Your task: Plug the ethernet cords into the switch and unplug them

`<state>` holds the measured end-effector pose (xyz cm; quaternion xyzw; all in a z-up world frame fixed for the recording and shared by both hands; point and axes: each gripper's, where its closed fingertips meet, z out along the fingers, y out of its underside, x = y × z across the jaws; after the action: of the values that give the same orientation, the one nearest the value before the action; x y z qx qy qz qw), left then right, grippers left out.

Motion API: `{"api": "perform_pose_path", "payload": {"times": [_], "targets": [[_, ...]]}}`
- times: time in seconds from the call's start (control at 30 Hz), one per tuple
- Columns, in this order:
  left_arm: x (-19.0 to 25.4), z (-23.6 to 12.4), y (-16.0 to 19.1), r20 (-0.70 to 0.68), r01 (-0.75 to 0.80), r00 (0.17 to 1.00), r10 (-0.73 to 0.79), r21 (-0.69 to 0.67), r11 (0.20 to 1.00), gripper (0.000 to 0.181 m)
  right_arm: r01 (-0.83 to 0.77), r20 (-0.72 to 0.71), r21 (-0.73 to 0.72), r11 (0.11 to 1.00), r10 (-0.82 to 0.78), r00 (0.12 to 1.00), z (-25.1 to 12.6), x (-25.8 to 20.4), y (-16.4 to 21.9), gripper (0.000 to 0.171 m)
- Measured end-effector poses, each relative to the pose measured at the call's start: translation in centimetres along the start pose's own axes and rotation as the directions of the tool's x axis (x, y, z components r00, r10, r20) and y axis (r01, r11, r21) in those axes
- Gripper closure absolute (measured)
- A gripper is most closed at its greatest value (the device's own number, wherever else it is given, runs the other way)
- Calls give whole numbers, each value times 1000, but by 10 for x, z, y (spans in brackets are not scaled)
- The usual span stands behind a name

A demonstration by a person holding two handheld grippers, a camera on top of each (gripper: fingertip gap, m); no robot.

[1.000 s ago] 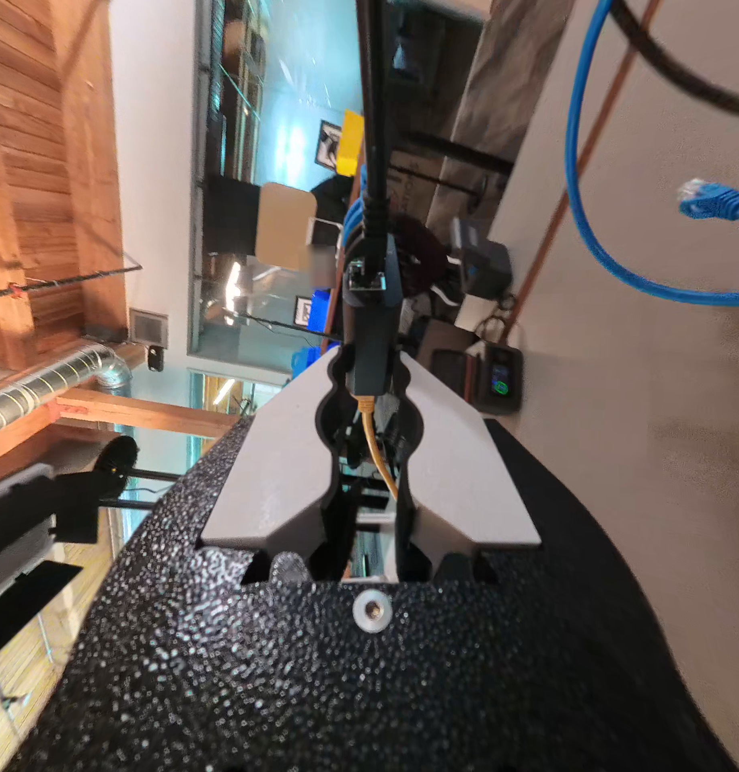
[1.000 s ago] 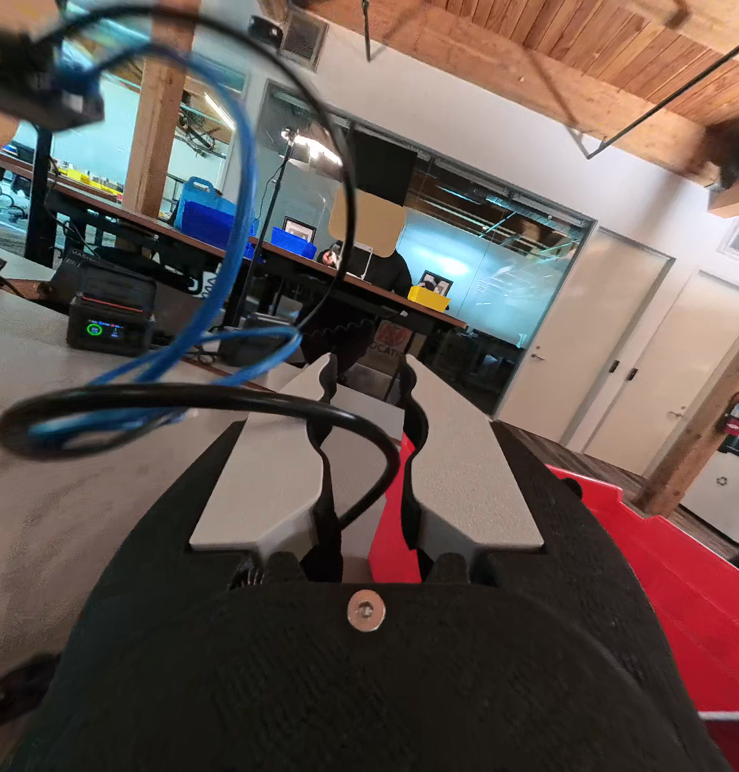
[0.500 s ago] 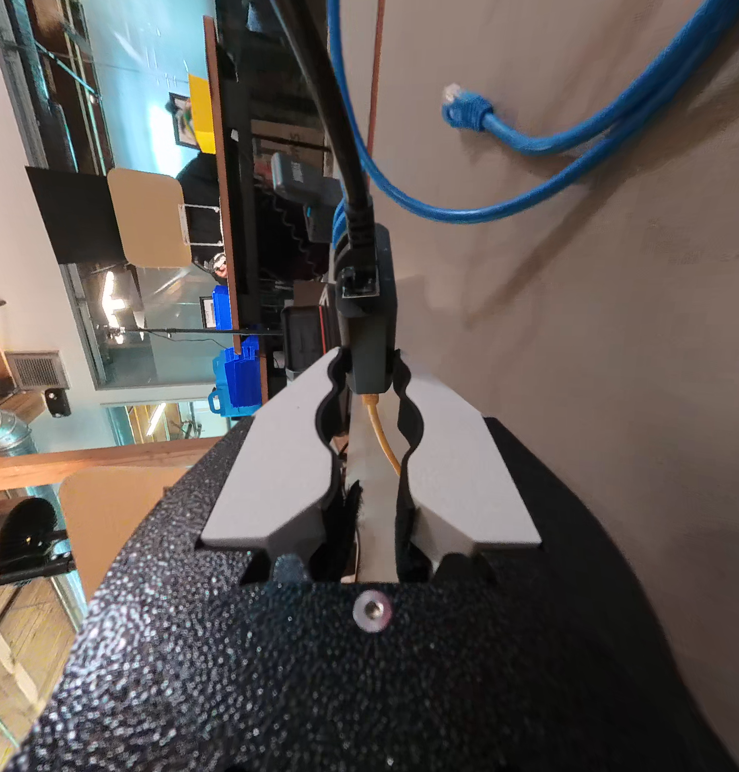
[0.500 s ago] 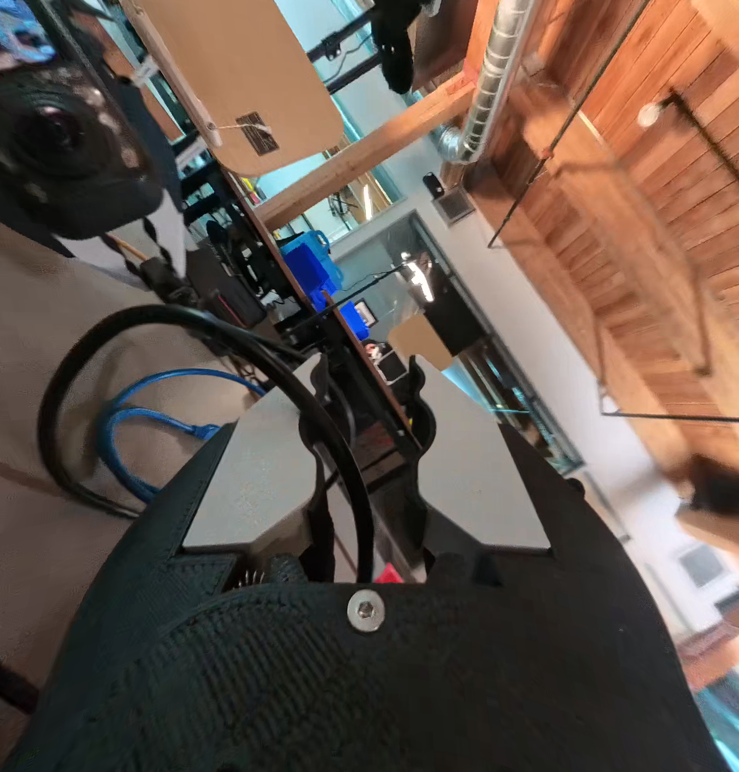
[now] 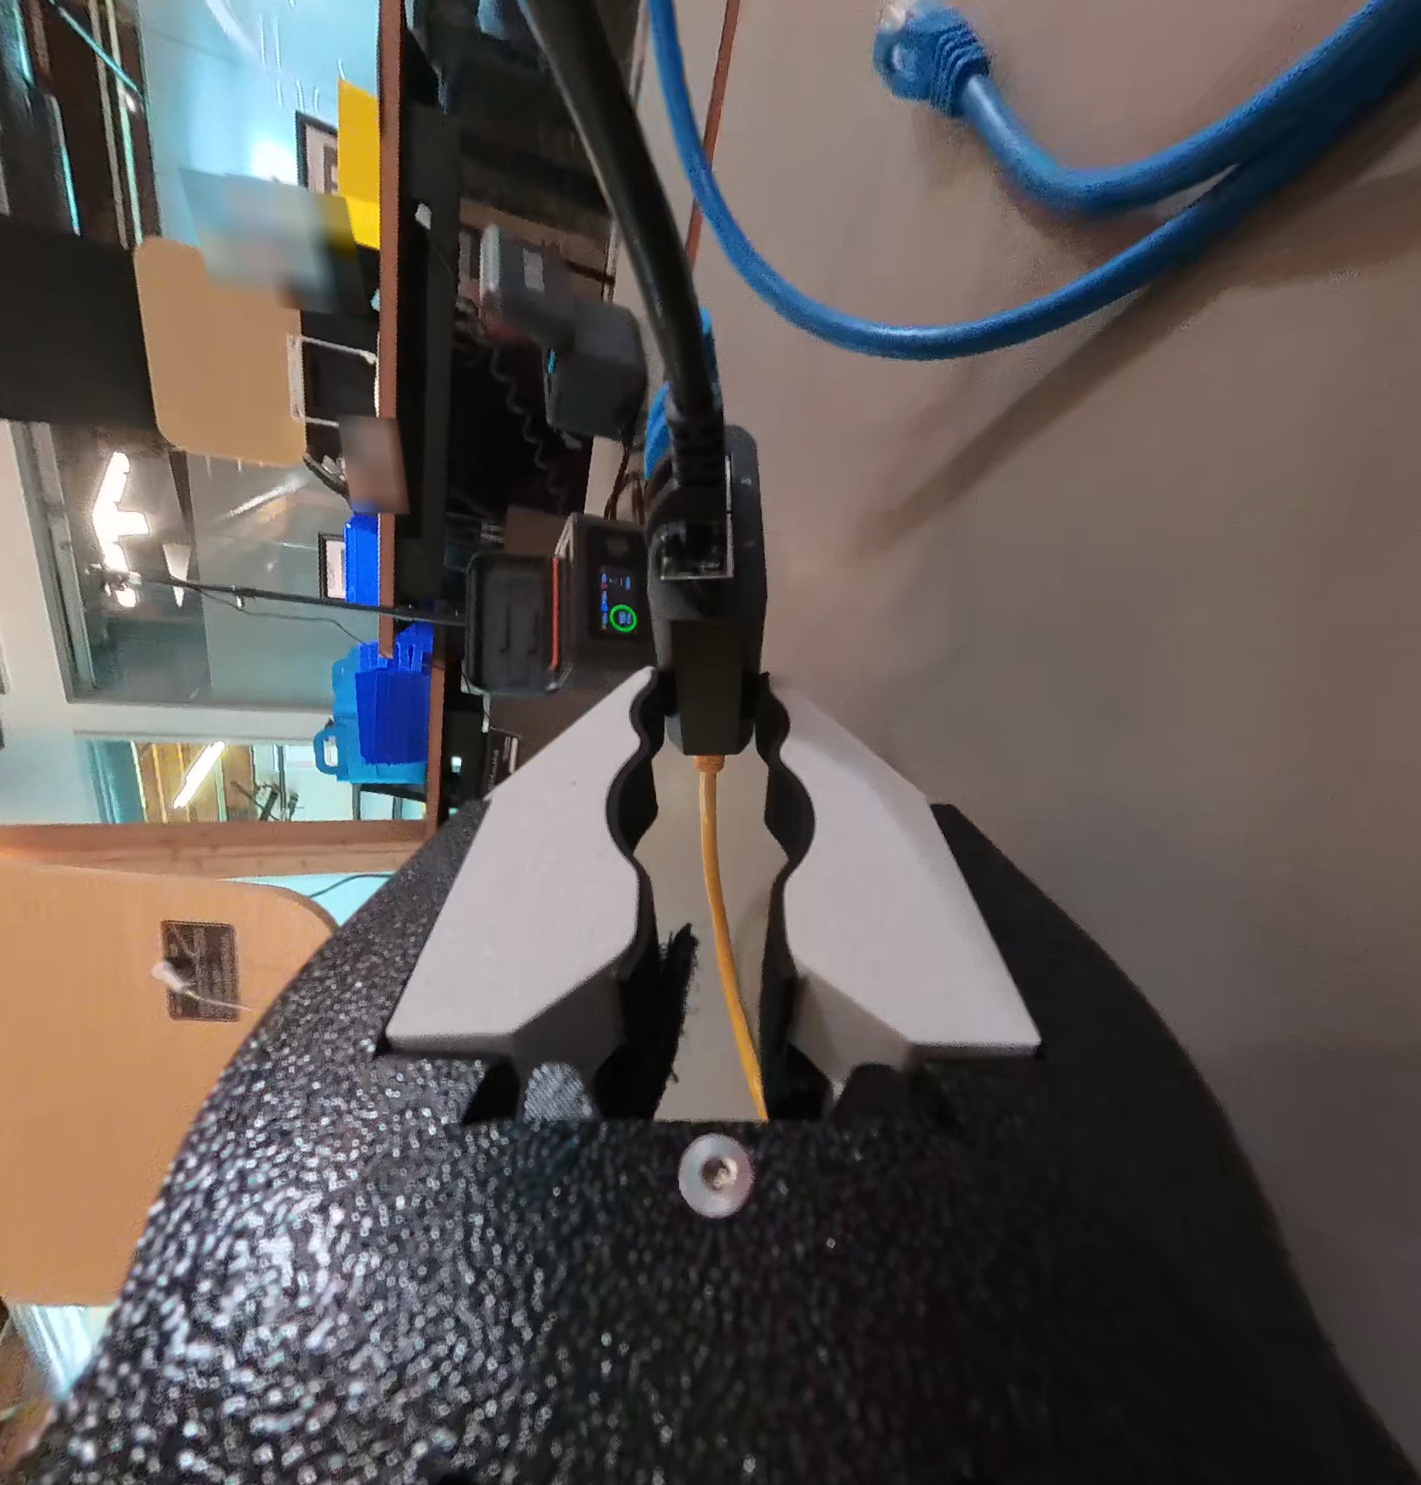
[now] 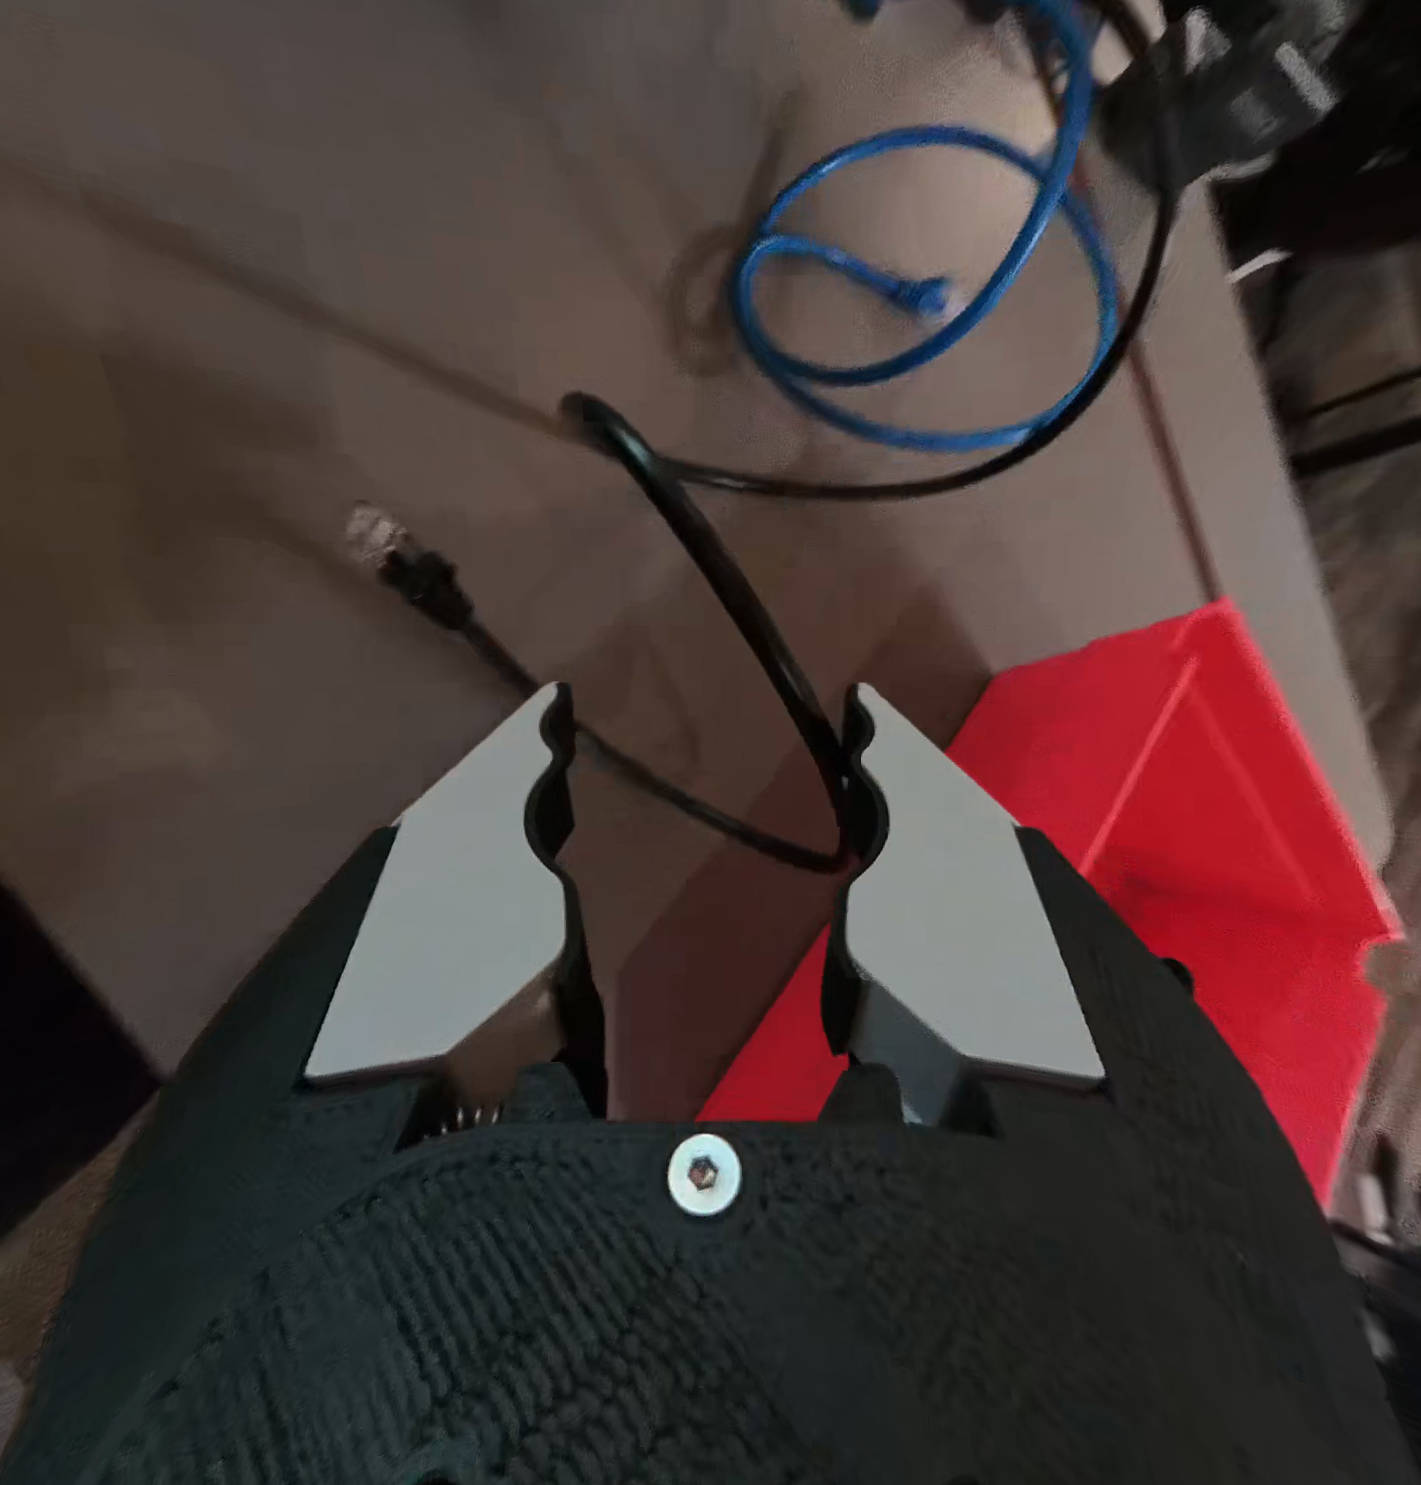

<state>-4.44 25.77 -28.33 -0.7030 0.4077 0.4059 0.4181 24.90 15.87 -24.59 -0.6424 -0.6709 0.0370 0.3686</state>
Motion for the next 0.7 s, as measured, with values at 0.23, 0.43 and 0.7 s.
{"api": "perform_pose_path", "payload": {"times": [0.23, 0.43, 0.7], "targets": [[8, 10, 10, -42, -4, 999, 5, 21, 1000, 161, -358, 355, 149, 922, 288, 890, -85, -32, -15, 102], [13, 12, 12, -87, 45, 995, -40, 56, 997, 161, -260, 109, 397, 880, 236, 966, -110, 25, -60, 106], [27, -3, -5, -159, 29, 987, -6, 143, 989, 161, 67, -97, 430, 900, -28, 995, 25, 26, -194, 109]]}}
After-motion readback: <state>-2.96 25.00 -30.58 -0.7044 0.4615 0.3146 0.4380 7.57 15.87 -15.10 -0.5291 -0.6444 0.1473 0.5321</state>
